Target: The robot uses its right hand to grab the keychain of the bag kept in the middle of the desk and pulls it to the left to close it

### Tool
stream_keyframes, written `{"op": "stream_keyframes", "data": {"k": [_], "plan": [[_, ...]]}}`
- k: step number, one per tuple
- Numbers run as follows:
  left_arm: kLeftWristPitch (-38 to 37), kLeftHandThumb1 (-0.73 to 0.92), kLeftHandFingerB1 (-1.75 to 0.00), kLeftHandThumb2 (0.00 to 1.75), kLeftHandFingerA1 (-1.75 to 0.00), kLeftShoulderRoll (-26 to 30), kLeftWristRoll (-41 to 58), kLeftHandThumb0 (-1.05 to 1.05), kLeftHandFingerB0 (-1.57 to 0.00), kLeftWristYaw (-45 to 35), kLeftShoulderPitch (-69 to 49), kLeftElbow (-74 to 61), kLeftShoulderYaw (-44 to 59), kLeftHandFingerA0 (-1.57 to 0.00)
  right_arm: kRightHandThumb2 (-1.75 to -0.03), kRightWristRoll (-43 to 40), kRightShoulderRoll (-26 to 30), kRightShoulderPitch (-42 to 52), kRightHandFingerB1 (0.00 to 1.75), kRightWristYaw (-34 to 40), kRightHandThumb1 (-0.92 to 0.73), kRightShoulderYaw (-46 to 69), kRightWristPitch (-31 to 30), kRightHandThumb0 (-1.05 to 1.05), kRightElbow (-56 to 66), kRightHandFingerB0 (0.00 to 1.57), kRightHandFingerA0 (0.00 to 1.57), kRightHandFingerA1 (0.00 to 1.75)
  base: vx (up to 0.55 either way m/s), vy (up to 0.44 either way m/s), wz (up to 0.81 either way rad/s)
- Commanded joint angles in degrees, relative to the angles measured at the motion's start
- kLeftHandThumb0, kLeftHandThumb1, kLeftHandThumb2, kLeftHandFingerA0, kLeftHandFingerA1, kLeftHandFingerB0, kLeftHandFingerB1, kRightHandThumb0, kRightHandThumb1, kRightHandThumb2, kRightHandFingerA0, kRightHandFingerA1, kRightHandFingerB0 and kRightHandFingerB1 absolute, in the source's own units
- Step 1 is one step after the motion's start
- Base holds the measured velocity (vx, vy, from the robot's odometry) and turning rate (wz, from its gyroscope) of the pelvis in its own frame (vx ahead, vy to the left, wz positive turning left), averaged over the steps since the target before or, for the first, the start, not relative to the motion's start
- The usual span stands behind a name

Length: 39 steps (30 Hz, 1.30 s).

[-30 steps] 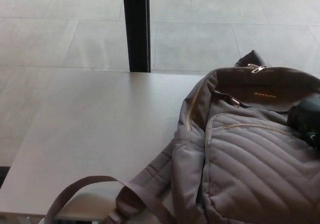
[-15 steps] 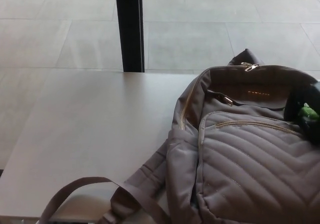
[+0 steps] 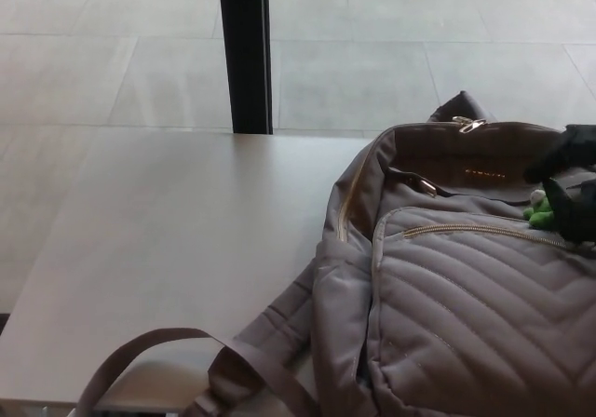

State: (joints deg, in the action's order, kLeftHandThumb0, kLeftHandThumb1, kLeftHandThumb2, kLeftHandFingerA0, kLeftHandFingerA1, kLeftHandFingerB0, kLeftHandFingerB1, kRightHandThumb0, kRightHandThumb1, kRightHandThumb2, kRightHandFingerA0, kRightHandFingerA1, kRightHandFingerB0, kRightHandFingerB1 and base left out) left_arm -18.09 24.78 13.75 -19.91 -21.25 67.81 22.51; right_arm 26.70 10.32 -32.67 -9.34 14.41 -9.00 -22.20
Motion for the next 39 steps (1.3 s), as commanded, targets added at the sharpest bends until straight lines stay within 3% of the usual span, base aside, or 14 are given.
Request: {"op": "stream_keyframes", "data": {"k": [1, 16, 17, 18, 22, 23, 25, 26, 31, 32, 33, 34, 36, 39], "plan": [[-2.0, 0.9, -0.5, 0.67, -0.59, 1.8, 0.0, -0.56, -0.66, -1.0, -1.6, 0.7, 1.0, -0.71, -0.87, -30.6, -13.7, -5.0, 1.65, 20.4, -0.71, 28.4, -13.8, -0.17, 4.8, 0.73, 1.03, 1.75, 0.0, 0.0, 0.0], [-1.2, 0.89, -0.5, 0.67, -0.61, 2.0, 0.6, -0.58, -0.67, -1.2, -2.0, 0.6, 1.8, -0.71, -0.84, -33.0, -20.7, -11.1, 1.71, 25.2, -0.74, 36.2, -22.1, -0.2, 9.8, 0.73, 1.0, 1.75, 0.0, 0.0, 0.0], [-1.2, 0.9, -0.5, 0.66, -0.63, 2.0, 0.6, -0.57, -0.67, -1.3, -2.1, 0.4, 1.7, -0.72, -1.07, -33.1, -20.7, -11.1, 1.32, 25.0, -0.65, 36.2, -22.1, -0.29, 9.8, 1.04, 1.24, 1.44, 0.0, 0.0, 0.0], [-1.0, 0.89, -0.51, 0.66, -0.65, 2.0, 0.9, -0.57, -0.68, -1.6, -2.1, 0.4, 2.0, -0.73, -0.85, -33.5, -20.9, -11.5, 1.74, 24.8, -0.75, 36.6, -22.5, -0.2, 10.0, 0.72, 1.0, 1.75, 0.0, 0.0, 0.0], [-2.1, 0.92, -0.49, 0.67, -0.59, 2.8, -0.3, -0.57, -0.64, -1.8, -2.6, 0.1, 1.3, -0.69, -0.68, -35.3, -20.4, -13.8, 1.75, 25.0, -0.86, 38.4, -23.1, -0.29, 9.1, 0.66, 0.99, 1.75, 0.0, 0.0, 0.0], [-2.1, 0.91, -0.49, 0.67, -0.58, 2.9, -0.2, -0.57, -0.64, -1.9, -2.8, -0.5, 1.4, -0.69, -0.97, -36.1, -20.4, -15.0, 1.3, 25.9, -0.64, 39.2, -23.0, -0.43, 8.6, 0.96, 1.24, 1.46, 0.0, 0.0, 0.0], [-1.5, 0.9, -0.5, 0.67, -0.61, 3.1, -0.9, -0.57, -0.68, -0.4, -2.7, -1.2, 0.9, -0.71, -0.93, -36.2, -20.6, -16.3, 1.28, 26.3, -0.62, 39.0, -23.1, -0.42, 8.8, 0.89, 1.25, 1.49, 0.0, 0.0, 0.0], [-1.2, 0.91, -0.5, 0.67, -0.6, 3.2, -1.0, -0.56, -0.69, -0.3, -2.3, -0.8, 0.8, -0.71, -0.67, -36.0, -21.6, -16.8, 1.68, 27.0, -0.79, 38.4, -23.0, -0.27, 9.7, 0.72, 0.99, 1.75, 0.0, 0.0, 0.0], [-0.8, 0.91, -0.49, 0.67, -0.61, 3.2, -1.5, -0.56, -0.71, 0.7, -1.3, 0.3, 0.3, -0.75, -0.83, -36.1, -25.8, -18.2, 1.73, 30.5, -0.74, 37.4, -22.5, -0.21, 10.6, 0.75, 1.01, 1.75, 0.0, 0.0, 0.0], [-0.6, 0.91, -0.49, 0.66, -0.61, 3.1, -1.4, -0.57, -0.7, 0.7, -1.6, -0.6, 0.4, -0.73, -0.98, -36.3, -27.9, -18.3, 1.29, 31.7, -0.67, 36.9, -22.9, -0.38, 11.0, 0.94, 1.26, 1.48, 0.0, 0.0, 0.0], [-0.5, 0.91, -0.49, 0.66, -0.61, 3.1, -1.4, -0.57, -0.7, 0.7, -1.8, -0.9, 0.4, -0.73, -0.98, -36.6, -28.7, -18.2, 1.29, 32.3, -0.67, 36.8, -23.2, -0.38, 11.2, 0.94, 1.26, 1.48, 0.0, 0.0, 0.0], [-0.2, 0.91, -0.49, 0.67, -0.59, 3.2, -1.4, -0.56, -0.7, 0.7, -1.7, -0.9, 0.4, -0.72, -0.72, -36.8, -29.8, -17.9, 1.71, 32.5, -0.8, 36.3, -23.3, -0.22, 11.6, 0.7, 1.0, 1.75, 0.0, 0.0, 0.0], [-0.7, 0.91, -0.5, 0.67, -0.61, 3.1, -1.2, -0.56, -0.71, 0.8, -1.3, -0.4, 0.6, -0.75, -0.98, -37.4, -33.4, -17.5, 1.29, 35.0, -0.61, 35.0, -23.1, -0.36, 12.1, 1.0, 1.26, 1.44, 0.0, 0.0, 0.0], [-0.3, 0.9, -0.48, 0.67, -0.56, 3.3, -1.6, -0.58, -0.68, 1.0, -0.9, 0.1, 0.2, -0.73, -0.86, -36.2, -40.1, -16.0, 1.75, 39.0, -0.67, 31.0, -21.7, -0.19, 12.4, 0.71, 1.01, 1.75, 0.0, 0.0, 0.0]]}}
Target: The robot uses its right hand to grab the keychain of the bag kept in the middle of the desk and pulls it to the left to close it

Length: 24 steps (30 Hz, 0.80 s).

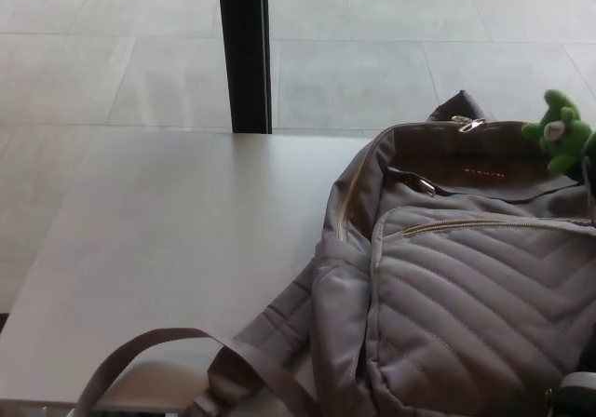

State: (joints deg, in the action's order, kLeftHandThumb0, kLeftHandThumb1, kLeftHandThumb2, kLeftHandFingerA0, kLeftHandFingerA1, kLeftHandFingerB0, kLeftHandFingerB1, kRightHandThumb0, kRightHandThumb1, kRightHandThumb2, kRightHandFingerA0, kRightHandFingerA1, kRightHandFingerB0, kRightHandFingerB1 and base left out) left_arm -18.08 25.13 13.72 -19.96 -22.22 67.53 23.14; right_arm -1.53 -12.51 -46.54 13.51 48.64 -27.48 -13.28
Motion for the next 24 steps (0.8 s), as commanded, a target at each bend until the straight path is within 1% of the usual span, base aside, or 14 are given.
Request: {"op": "stream_keyframes", "data": {"k": [1, 2, 6, 7, 10, 11, 13, 15, 17, 18, 19, 22, 23, 24], "plan": [[-0.5, 0.91, -0.48, 0.67, -0.55, 2.9, -1.6, -0.58, -0.68, 1.1, 0.0, 0.2, -0.4, -0.71, -0.79, -7.8, -18.6, -1.5, 1.75, 16.3, -0.73, -4.3, -2.7, -0.22, 3.4, 0.72, 1.02, 1.75, 0.0, 0.0, 0.0], [-1.3, 0.91, -0.48, 0.67, -0.55, 2.7, -1.6, -0.59, -0.67, 1.0, -0.2, 0.1, -0.4, -0.71, -0.75, -7.7, -21.3, -0.2, 1.75, 16.6, -0.77, -6.1, -1.7, -0.25, 3.5, 0.72, 1.0, 1.75, 0.0, 0.0, 0.0], [-0.7, 0.91, -0.47, 0.67, -0.55, 2.9, -1.9, -0.59, -0.68, 1.5, 0.2, 0.0, -0.7, -0.71, -0.72, -7.7, -24.8, 1.4, 1.75, 18.4, -0.79, -8.9, 0.7, -0.29, 2.4, 0.71, 1.04, 1.75, 0.0, 0.0, 0.0], [-0.8, 0.9, -0.48, 0.66, -0.59, 2.6, -1.7, -0.58, -0.71, 1.5, 0.1, -0.3, -0.5, -0.74, -0.81, -7.8, -26.5, 2.1, 1.75, 18.6, -0.72, -10.0, 2.3, -0.25, 1.4, 0.8, 1.05, 1.75, 0.0, 0.0, 0.0], [-0.2, 0.9, -0.48, 0.67, -0.58, 2.4, -1.8, -0.58, -0.71, 2.3, 0.2, -0.7, -0.7, -0.74, -0.8, -6.8, -29.4, 3.7, 1.75, 19.9, -0.73, -12.5, 4.4, -0.26, -0.1, 0.77, 1.03, 1.75, 0.0, 0.0, 0.0], [-0.6, 0.91, -0.48, 0.67, -0.57, 2.4, -2.3, -0.58, -0.71, 2.6, 0.1, -1.0, -1.0, -0.73, -0.85, -6.5, -31.2, 4.4, 1.75, 20.5, -0.71, -13.3, 5.6, -0.24, -1.5, 0.78, 1.02, 1.75, 0.0, 0.0, 0.0], [0.2, 0.9, -0.49, 0.67, -0.57, 2.2, -1.7, -0.59, -0.72, 2.0, 0.6, -0.7, -0.7, -0.73, -0.8, -5.5, -31.9, 4.5, 1.75, 22.2, -0.72, -14.6, 5.1, -0.26, -3.2, 0.74, 1.0, 1.75, 0.0, 0.0, 0.0], [-0.2, 0.9, -0.49, 0.67, -0.57, 2.1, -1.7, -0.59, -0.71, 1.7, 0.3, -1.0, -0.8, -0.72, -0.87, -6.0, -32.5, 5.1, 1.75, 22.2, -0.66, -15.3, 5.8, -0.25, -3.5, 0.74, 1.03, 1.75, 0.0, 0.0, 0.0], [-0.9, 0.91, -0.48, 0.67, -0.57, 2.1, -1.9, -0.59, -0.69, 1.6, -0.2, -1.8, -0.9, -0.7, -0.77, -4.9, -32.1, 4.6, 1.72, 22.2, -0.75, -17.3, 7.3, -0.29, -6.7, 0.73, 1.03, 1.75, 0.0, 0.0, 0.0], [-0.8, 0.91, -0.48, 0.67, -0.55, 2.3, -1.9, -0.59, -0.68, 1.4, -0.4, -1.9, -0.9, -0.7, -1.01, -5.0, -32.2, 4.4, 1.31, 22.4, -0.59, -17.8, 7.7, -0.4, -7.3, 1.05, 1.28, 1.43, 0.0, 0.0, 0.0], [-0.9, 0.91, -0.48, 0.67, -0.57, 2.3, -1.8, -0.58, -0.68, 1.4, -0.4, -1.9, -0.8, -0.7, -0.78, -5.2, -32.3, 4.1, 1.71, 22.6, -0.74, -18.0, 8.0, -0.29, -7.7, 0.76, 1.05, 1.75, 0.0, 0.0, 0.0], [-2.1, 0.92, -0.49, 0.67, -0.57, 2.3, -1.9, -0.58, -0.68, 0.8, -0.4, -1.4, -0.8, -0.7, -0.81, -6.0, -32.2, 3.6, 1.7, 23.3, -0.72, -18.8, 9.0, -0.28, -8.7, 0.8, 1.07, 1.75, 0.0, 0.0, 0.0], [-2.3, 0.92, -0.49, 0.67, -0.52, 2.3, -2.1, -0.58, -0.67, 1.1, -0.1, -1.1, -1.0, -0.7, -0.82, -5.5, -32.7, 2.5, 1.73, 24.6, -0.71, -19.6, 9.1, -0.31, -10.0, 0.83, 1.13, 1.75, 0.0, 0.0, 0.0], [-3.2, 0.92, -0.5, 0.68, -0.54, 2.3, -2.4, -0.58, -0.67, 0.9, -0.1, -1.0, -1.2, -0.7, -1.04, -5.4, -33.3, 1.7, 1.32, 25.6, -0.6, -20.5, 9.2, -0.4, -11.1, 1.07, 1.32, 1.45, 0.0, 0.0, 0.0]]}}
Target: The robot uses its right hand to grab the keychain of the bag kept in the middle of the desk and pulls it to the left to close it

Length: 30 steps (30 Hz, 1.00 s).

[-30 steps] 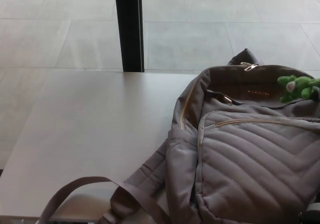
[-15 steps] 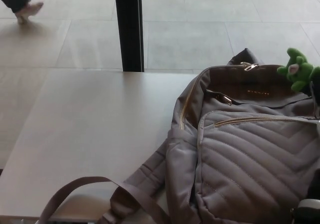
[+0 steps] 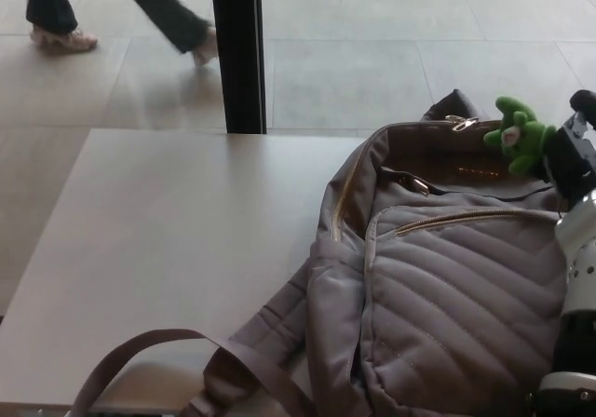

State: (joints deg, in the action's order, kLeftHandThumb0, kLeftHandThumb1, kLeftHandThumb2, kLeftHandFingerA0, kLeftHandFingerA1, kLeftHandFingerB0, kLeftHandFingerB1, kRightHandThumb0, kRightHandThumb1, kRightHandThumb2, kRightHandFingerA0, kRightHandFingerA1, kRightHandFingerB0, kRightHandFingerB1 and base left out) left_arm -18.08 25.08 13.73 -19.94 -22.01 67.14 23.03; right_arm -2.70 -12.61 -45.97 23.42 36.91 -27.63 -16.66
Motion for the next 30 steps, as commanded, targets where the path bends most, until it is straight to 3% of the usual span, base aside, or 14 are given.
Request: {"op": "stream_keyframes", "data": {"k": [1, 2, 4, 5, 6, 10, 11, 15, 16, 19, 23, 24, 27, 30], "plan": [[-3.2, 0.92, -0.5, 0.68, -0.54, 2.4, -2.3, -0.58, -0.67, 0.9, -0.4, -0.6, -1.0, -0.7, -1.04, -4.5, -33.1, 1.0, 1.32, 15.8, -0.6, -9.0, 9.5, -0.4, -8.0, 1.07, 1.32, 1.45, 0.0, 0.0, 0.0], [-3.4, 0.91, -0.49, 0.67, -0.53, 2.5, -2.6, -0.58, -0.68, 1.4, -0.3, -0.4, -1.1, -0.72, -0.78, -3.8, -33.4, 0.6, 1.66, 16.6, -0.77, -9.9, 8.8, -0.31, -8.9, 0.62, 1.09, 1.75, 0.0, 0.0, 0.0], [-2.8, 0.91, -0.49, 0.67, -0.56, 2.5, -2.6, -0.56, -0.7, 1.9, 0.2, 0.0, -1.1, -0.75, -0.89, -2.6, -34.5, 0.9, 1.7, 16.9, -0.68, -12.2, 8.6, -0.28, -10.2, 0.66, 1.09, 1.75, 0.0, 0.0, 0.0], [-2.1, 0.91, -0.49, 0.67, -0.56, 2.3, -2.3, -0.57, -0.7, 2.1, 0.4, 0.0, -1.0, -0.75, -1.1, -2.2, -36.0, 2.5, 1.34, 14.8, -0.58, -14.2, 10.5, -0.41, -11.5, 1.1, 1.32, 1.46, 0.0, 0.0, 0.0], [-2.1, 0.91, -0.48, 0.67, -0.55, 2.2, -2.4, -0.58, -0.68, 2.3, 0.3, -0.2, -1.1, -0.73, -1.15, -2.2, -37.3, 3.5, 1.36, 13.4, -0.52, -15.4, 11.9, -0.37, -12.7, 1.16, 1.33, 1.45, 0.0, 0.0, 0.0], [-2.5, 0.91, -0.48, 0.67, -0.55, 2.0, -3.1, -0.58, -0.68, 2.6, 0.4, 0.0, -1.7, -0.74, -1.11, -1.2, -39.9, 4.1, 1.32, 16.0, -0.54, -17.9, 13.3, -0.31, -16.5, 1.08, 1.31, 1.44, 0.0, 0.0, 0.0], [-1.6, 0.91, -0.49, 0.67, -0.57, 1.8, -2.8, -0.58, -0.69, 2.5, 0.9, 0.1, -1.6, -0.75, -0.86, -1.3, -41.0, 4.2, 1.74, 15.6, -0.74, -18.7, 14.8, -0.26, -18.9, 0.75, 1.03, 1.75, 0.0, 0.0, 0.0], [-1.2, 0.91, -0.49, 0.67, -0.57, 1.6, -2.7, -0.59, -0.7, 2.1, 0.9, -0.9, -1.7, -0.73, -0.79, -0.4, -42.5, 3.9, 1.74, 15.4, -0.82, -22.2, 13.8, -0.27, -23.0, 0.62, 1.01, 1.75, 0.0, 0.0, 0.0], [-1.5, 0.91, -0.5, 0.67, -0.57, 1.6, -2.6, -0.6, -0.68, 1.9, 0.8, -1.1, -1.6, -0.72, -0.92, -0.7, -43.1, 4.0, 1.74, 15.1, -0.72, -22.6, 13.6, -0.24, -23.3, 0.68, 1.03, 1.75, 0.0, 0.0, 0.0], [-1.4, 0.91, -0.5, 0.67, -0.61, 1.5, -1.7, -0.59, -0.68, 0.8, 0.2, -2.6, -1.0, -0.72, -0.85, 0.2, -44.6, 5.6, 1.75, 13.9, -0.72, -26.9, 12.4, -0.32, -24.0, 0.69, 1.05, 1.75, 0.0, 0.0, 0.0], [-0.9, 0.92, -0.48, 0.68, -0.56, 1.9, -2.7, -0.58, -0.68, 1.4, 0.9, -2.1, -1.8, -0.69, -0.73, -0.4, -45.5, 5.8, 1.5, 13.6, -0.78, -29.5, 9.1, -0.45, -24.4, 0.5, 1.03, 1.75, 0.0, 0.0, 0.0], [-0.7, 0.91, -0.49, 0.67, -0.59, 1.9, -2.1, -0.59, -0.68, 0.5, 1.0, -1.9, -1.4, -0.7, -0.88, -0.4, -46.0, 5.6, 1.59, 13.7, -0.65, -30.4, 7.1, -0.41, -24.3, 0.6, 1.06, 1.75, 0.0, 0.0, 0.0], [-1.7, 0.92, -0.48, 0.68, -0.58, 2.0, -2.6, -0.6, -0.68, 0.4, 0.8, -1.7, -1.7, -0.69, -0.89, -0.5, -46.8, 6.2, 1.74, 13.8, -0.68, -32.5, 6.7, -0.41, -25.4, 0.71, 1.08, 1.75, 0.0, 0.0, 0.0], [-1.6, 0.92, -0.47, 0.68, -0.56, 1.9, -3.1, -0.59, -0.68, 1.1, 1.4, -0.9, -2.1, -0.7, -0.93, -1.0, -46.9, 7.8, 1.66, 11.5, -0.68, -34.6, 7.3, -0.46, -26.5, 0.84, 1.12, 1.75, 0.0, 0.0, 0.0]]}}
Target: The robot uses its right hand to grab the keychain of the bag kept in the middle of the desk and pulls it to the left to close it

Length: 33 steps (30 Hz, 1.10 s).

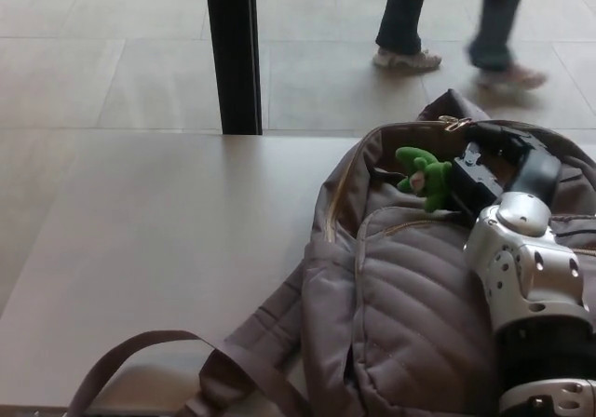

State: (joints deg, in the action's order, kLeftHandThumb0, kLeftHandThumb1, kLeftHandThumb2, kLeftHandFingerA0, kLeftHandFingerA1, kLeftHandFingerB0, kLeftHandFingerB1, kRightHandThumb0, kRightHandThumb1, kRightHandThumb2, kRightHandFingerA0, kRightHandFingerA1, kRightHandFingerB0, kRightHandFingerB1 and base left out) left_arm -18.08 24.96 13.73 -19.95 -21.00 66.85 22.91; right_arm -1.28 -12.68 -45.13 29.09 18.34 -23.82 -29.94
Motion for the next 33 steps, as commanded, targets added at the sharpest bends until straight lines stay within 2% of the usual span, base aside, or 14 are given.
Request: {"op": "stream_keyframes", "data": {"k": [1, 4, 5, 10, 11, 12, 14, 20, 26, 27, 28, 30, 32, 33], "plan": [[-1.5, 0.92, -0.48, 0.68, -0.56, 2.0, -2.9, -0.59, -0.69, 0.9, 0.8, -0.2, -1.9, -0.7, -1.03, -3.2, -47.1, 7.4, 1.72, 4.4, -0.59, -16.9, 1.0, -0.49, -13.2, 0.92, 1.11, 1.75, 0.0, 0.0, 0.0], [-1.1, 0.92, -0.48, 0.68, -0.57, 1.8, -2.8, -0.59, -0.68, 1.1, 0.4, -1.3, -1.9, -0.71, -1.0, -4.4, -47.5, 8.3, 1.64, 1.1, -0.62, -18.6, 0.3, -0.48, -14.2, 0.92, 1.13, 1.74, 0.0, 0.0, 0.0], [-0.9, 0.92, -0.49, 0.68, -0.59, 1.7, -2.6, -0.58, -0.68, 0.8, 0.2, -1.8, -1.8, -0.7, -1.19, -5.1, -47.8, 9.1, 1.63, -1.0, -0.46, -19.4, 0.3, -0.4, -14.6, 0.97, 1.09, 1.75, 0.0, 0.0, 0.0], [-1.2, 0.92, -0.48, 0.68, -0.58, 1.3, -3.0, -0.59, -0.68, 1.7, 0.1, -2.0, -2.0, -0.72, -1.14, -6.9, -50.7, 9.1, 1.55, -4.2, -0.47, -23.0, -3.1, -0.39, -16.7, 0.92, 1.09, 1.72, 0.0, 0.0, 0.0], [-1.4, 0.92, -0.49, 0.69, -0.59, 1.2, -2.8, -0.57, -0.68, 1.5, 0.1, -2.0, -1.9, -0.71, -1.28, -7.3, -51.3, 9.2, 1.55, -4.1, -0.35, -23.2, -3.1, -0.36, -16.8, 0.97, 1.13, 1.7, 0.0, 0.0, 0.0], [-1.7, 0.92, -0.49, 0.67, -0.57, 1.2, -2.7, -0.59, -0.69, 1.5, 0.3, -1.6, -1.8, -0.71, -1.39, -6.9, -52.8, 8.7, 1.4, -4.1, -0.23, -24.2, -2.2, -0.43, -18.8, 1.13, 1.24, 1.55, 0.0, 0.0, 0.0], [-1.2, 0.92, -0.5, 0.67, -0.59, 1.0, -2.7, -0.58, -0.71, 2.1, 0.6, -1.8, -1.8, -0.72, -1.57, -6.9, -53.7, 8.6, 1.5, -5.7, -0.06, -26.8, -1.7, -0.41, -20.6, 1.03, 1.02, 1.75, 0.0, 0.0, 0.0], [-0.7, 0.92, -0.5, 0.67, -0.63, 0.7, -2.6, -0.57, -0.73, 2.0, 1.4, -0.7, -1.7, -0.76, -1.57, -7.9, -55.3, 8.8, 1.45, -8.1, -0.07, -29.2, -2.3, -0.41, -24.1, 1.07, 1.02, 1.75, 0.0, 0.0, 0.0], [-1.0, 0.92, -0.49, 0.67, -0.6, 0.6, -2.4, -0.59, -0.71, 1.2, 0.9, -1.6, -1.6, -0.71, -1.55, -9.7, -52.2, 12.1, 1.47, -12.7, -0.06, -35.5, -4.0, -0.41, -22.7, 1.08, 1.04, 1.75, 0.0, 0.0, 0.0], [-1.2, 0.92, -0.49, 0.67, -0.58, 0.7, -2.3, -0.59, -0.71, 1.1, 0.8, -1.4, -1.6, -0.72, -1.7, -8.9, -50.5, 12.8, 1.48, -13.0, -0.02, -37.6, -3.2, -0.37, -22.1, 1.05, 1.05, 1.75, 0.0, 0.0, 0.0], [-1.3, 0.92, -0.49, 0.67, -0.6, 0.8, -2.3, -0.58, -0.7, 0.9, 0.9, -1.1, -1.5, -0.73, -1.59, -8.9, -49.3, 13.5, 1.5, -13.0, -0.1, -38.9, -3.2, -0.48, -21.1, 1.04, 1.02, 1.75, 0.0, 0.0, 0.0], [-1.0, 0.91, -0.5, 0.67, -0.62, 0.7, -1.8, -0.59, -0.72, 1.0, 1.0, -0.6, -1.1, -0.74, -1.57, -9.1, -47.8, 13.3, 1.45, -10.0, -0.14, -40.2, -5.3, -0.48, -18.3, 1.07, 1.04, 1.72, 0.0, 0.0, 0.0], [-1.5, 0.92, -0.49, 0.68, -0.61, 0.9, -2.5, -0.58, -0.69, 1.3, 0.2, -1.4, -1.6, -0.71, -1.41, -7.3, -45.7, 11.1, 1.49, -4.5, -0.35, -38.2, -7.6, -0.41, -15.6, 0.98, 1.11, 1.67, 0.0, 0.0, 0.0], [-1.4, 0.92, -0.49, 0.69, -0.58, 0.8, -2.5, -0.57, -0.67, 1.4, 0.0, -1.8, -1.6, -0.69, -1.14, -7.3, -44.5, 11.1, 1.52, -5.1, -0.59, -38.1, -7.4, -0.34, -14.8, 0.85, 1.05, 1.73, 0.0, 0.0, 0.0]]}}
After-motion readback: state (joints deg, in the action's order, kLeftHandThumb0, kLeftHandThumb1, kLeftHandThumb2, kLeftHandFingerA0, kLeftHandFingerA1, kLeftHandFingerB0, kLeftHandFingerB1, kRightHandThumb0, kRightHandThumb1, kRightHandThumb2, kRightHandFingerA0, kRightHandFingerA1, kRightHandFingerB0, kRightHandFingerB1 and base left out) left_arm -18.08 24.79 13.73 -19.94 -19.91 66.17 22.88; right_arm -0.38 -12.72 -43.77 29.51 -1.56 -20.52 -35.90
